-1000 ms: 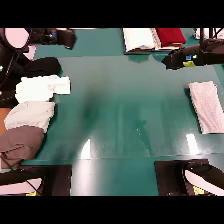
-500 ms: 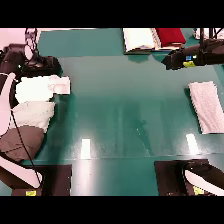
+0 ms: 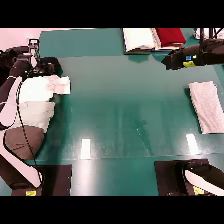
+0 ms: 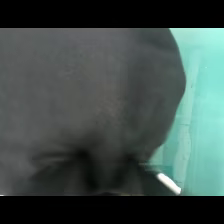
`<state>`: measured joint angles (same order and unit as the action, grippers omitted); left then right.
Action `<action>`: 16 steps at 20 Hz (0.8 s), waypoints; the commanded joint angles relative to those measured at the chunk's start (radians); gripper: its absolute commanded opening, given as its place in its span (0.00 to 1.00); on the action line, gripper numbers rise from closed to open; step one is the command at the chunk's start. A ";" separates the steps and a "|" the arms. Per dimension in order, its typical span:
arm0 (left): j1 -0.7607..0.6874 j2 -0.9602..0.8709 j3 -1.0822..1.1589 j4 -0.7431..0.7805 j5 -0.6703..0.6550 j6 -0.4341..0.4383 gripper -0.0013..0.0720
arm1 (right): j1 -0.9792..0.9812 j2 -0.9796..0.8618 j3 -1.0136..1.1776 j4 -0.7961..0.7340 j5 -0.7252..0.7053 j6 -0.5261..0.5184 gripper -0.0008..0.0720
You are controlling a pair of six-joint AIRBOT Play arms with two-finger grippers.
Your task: Fold the shirts.
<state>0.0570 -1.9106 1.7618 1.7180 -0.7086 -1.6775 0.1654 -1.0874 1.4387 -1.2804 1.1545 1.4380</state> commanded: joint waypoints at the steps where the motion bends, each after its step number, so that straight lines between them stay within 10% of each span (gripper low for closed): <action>1: 0.002 0.004 0.056 -0.001 -0.058 0.002 0.05 | 0.000 0.001 0.002 0.006 -0.005 0.000 0.03; 16: -0.446 0.690 0.282 -0.004 -0.273 0.197 0.05 | -0.001 -0.004 0.465 -0.084 -0.070 0.000 0.04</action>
<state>-0.2550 -1.3045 2.0636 1.7180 -0.8967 -1.5013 0.1654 -1.0912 1.8053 -1.3407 1.0855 1.4380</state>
